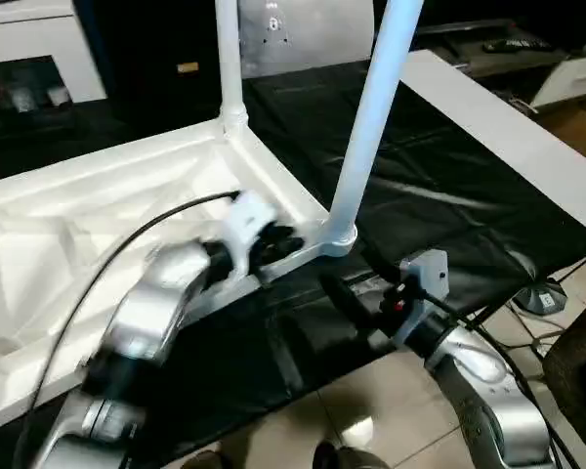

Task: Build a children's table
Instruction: Rotate leg to tighten

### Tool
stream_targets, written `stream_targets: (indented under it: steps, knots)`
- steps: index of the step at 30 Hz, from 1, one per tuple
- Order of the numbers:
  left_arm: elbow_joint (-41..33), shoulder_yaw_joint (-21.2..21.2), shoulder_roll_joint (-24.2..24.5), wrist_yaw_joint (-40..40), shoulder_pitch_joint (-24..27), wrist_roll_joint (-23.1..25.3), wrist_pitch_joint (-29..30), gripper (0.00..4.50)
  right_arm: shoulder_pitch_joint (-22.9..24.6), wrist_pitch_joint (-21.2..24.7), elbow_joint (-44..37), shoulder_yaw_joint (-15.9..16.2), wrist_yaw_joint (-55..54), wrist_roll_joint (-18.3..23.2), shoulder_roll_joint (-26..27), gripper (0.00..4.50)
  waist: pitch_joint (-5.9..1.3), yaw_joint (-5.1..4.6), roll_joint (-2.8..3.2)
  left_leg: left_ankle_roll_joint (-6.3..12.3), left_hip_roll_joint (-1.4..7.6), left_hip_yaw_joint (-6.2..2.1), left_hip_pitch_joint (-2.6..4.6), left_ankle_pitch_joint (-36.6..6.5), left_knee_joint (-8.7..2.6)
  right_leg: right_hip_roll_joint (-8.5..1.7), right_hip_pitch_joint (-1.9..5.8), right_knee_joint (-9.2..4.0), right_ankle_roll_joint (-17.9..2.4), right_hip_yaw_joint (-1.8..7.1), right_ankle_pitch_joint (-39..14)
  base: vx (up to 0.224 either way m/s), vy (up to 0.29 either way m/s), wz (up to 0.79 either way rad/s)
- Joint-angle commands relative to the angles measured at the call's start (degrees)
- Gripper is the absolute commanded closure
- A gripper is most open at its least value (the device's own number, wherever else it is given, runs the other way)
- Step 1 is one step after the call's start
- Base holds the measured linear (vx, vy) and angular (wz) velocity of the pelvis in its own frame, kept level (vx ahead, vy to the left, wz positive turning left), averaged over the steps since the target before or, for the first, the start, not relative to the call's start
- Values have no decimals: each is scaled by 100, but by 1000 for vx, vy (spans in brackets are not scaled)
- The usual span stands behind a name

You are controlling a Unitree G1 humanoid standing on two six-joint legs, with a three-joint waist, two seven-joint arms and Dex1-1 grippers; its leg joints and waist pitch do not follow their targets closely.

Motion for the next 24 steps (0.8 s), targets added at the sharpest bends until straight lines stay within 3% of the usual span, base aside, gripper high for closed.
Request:
stream_targets:
  steps: [1,3,4,5,6,7,8,9,10,11,12,13,14,15,16,17,18,19,20,21,22,23,24]
  knots:
    - [-718,402,-208,504,347,-225,315,333,51,330,-272,106,-122,35,-4,0,-386,12,57,407,509,-236,16,-873,-459,-499,356,-312,-1326,417,-1143,0,0,0]
    - [-1228,710,-424,875,707,-361,610,333,23,405,-383,174,-229,-24,33,0,-376,10,45,403,507,-232,18,-938,-454,-499,353,-330,-1322,418,-1302,0,0,0]
    - [-1703,938,-631,1174,1062,-481,699,333,-16,451,-445,230,-329,-150,54,0,-350,8,11,377,505,-225,16,-1061,-463,-498,334,-386,-1258,416,-1596,0,0,0]
    - [-1703,938,-631,1174,1062,-481,699,333,-16,451,-445,230,-329,-150,54,0,-333,17,28,341,485,-223,33,-1209,-465,-488,314,-431,-1137,413,-1960,0,0,0]
    - [-1865,977,-672,1251,1183,-509,702,333,-45,437,-455,262,-346,-198,51,0,-333,17,28,341,485,-223,33,-1209,-465,-488,314,-431,-1137,413,-1960,0,0,0]
    - [-2183,1008,-867,1557,1404,-398,774,333,-117,503,-430,287,-383,-228,55,0,-279,79,-45,558,370,-487,-288,-1351,-558,-595,543,-329,-948,176,-2292,0,0,0]
    - [-2370,977,-951,1729,1535,-290,777,333,-158,513,-416,316,-402,-254,40,0,-282,23,109,713,438,-676,-201,-1498,-594,-460,457,-341,-917,17,-2086,-37,-17,19]
    - [-2500,921,-1004,1853,1646,-163,748,333,-181,506,-410,361,-394,-281,26,0,-283,-23,147,720,509,-793,-164,-1677,-594,-416,449,-305,-938,-27,-1952,-33,-31,48]
    - [-2610,870,-1106,2045,1770,-2,849,333,-194,457,-399,418,-385,-319,21,0,-287,-90,203,737,714,-1096,-119,-2013,-700,-282,478,-122,-947,-103,-1551,-33,-31,48]
    - [-2631,871,-1165,2136,1805,49,950,333,-210,408,-375,437,-396,-352,34,0,-283,-122,235,817,770,-1241,-88,-2057,-736,-226,463,-13,-958,-106,-1354,17,-61,57]
    - [-2688,891,-1255,2281,1861,39,1020,333,-219,408,-381,453,-426,-363,35,0,-260,-125,260,906,753,-1321,-57,-2113,-740,-186,412,62,-983,-76,-1277,31,-105,64]
    - [-2758,931,-1380,2515,1943,66,1109,333,-239,311,-361,508,-414,-418,8,0,-191,-119,114,921,495,-1285,-188,-2386,-681,-377,444,-49,-1276,111,-1438,31,-105,64]
    - [-2758,931,-1380,2515,1943,66,1109,333,-239,311,-361,508,-414,-418,8,0,-172,-38,64,699,249,-1140,-332,-2350,-542,-606,506,-257,-1211,196,-1890,-21,-129,65]
    - [-2812,888,-1379,2591,1996,126,1119,333,-233,328,-369,540,-368,-393,-26,0,-237,122,-140,343,-70,-841,-267,-1481,-9,-1103,578,-730,-543,176,-3945,-31,-116,47]
    - [-2910,803,-1350,2673,2074,196,1093,333,-198,406,-395,518,-261,-155,30,0,-267,213,-189,364,-42,-711,-356,-365,606,-1548,627,-985,36,257,-4504,-31,-116,47]
    - [-2912,802,-1349,2674,2075,196,1092,333,-198,407,-396,517,-260,-151,32,0,-310,263,-157,397,-9,-752,-503,-275,695,-1661,742,-879,193,408,-4142,-3,-78,39]
    - [-2972,793,-1362,2712,2125,180,1055,333,-212,540,-400,503,-277,-85,49,0,-302,305,-109,271,41,-794,-471,-421,690,-1577,682,-727,273,741,-3529,3,-26,21]
    - [-3048,797,-1388,2771,2197,184,1005,333,-260,561,-345,495,-316,-94,78,0,-266,390,-144,251,137,-808,-506,-456,608,-1528,863,-670,-467,714,-3002,3,-26,21]
    - [-3129,808,-1421,2819,2265,175,999,313,-313,579,-293,500,-352,-136,83,0,-318,429,-56,342,230,-753,-357,-78,222,-1123,804,-553,-1286,464,-2121,0,0,0]
    - [-3232,855,-1484,2862,2329,115,1080,313,-391,622,-241,515,-347,-168,54,0,-344,394,-6,438,284,-717,-253,181,-11,-874,771,-454,-1511,299,-1680,-5,111,-4]
    - [-3234,856,-1486,2863,2330,113,1082,313,-393,623,-240,516,-346,-168,53,0,-387,280,203,829,393,-716,29,849,-282,-234,565,-132,-1419,-8,-938,-5,111,-4]
    - [-3266,878,-1510,2881,2345,88,1109,300,-418,647,-229,519,-336,-164,39,0,-412,148,245,1043,533,-822,184,1065,-310,-25,426,59,-1228,-52,-704,13,142,-2]
    - [-3319,856,-1481,2840,2395,60,1133,286,-458,674,-210,494,-358,-143,45,0,-400,104,283,1105,638,-858,210,734,-295,-36,363,82,-992,23,-631,-5,138,-2]
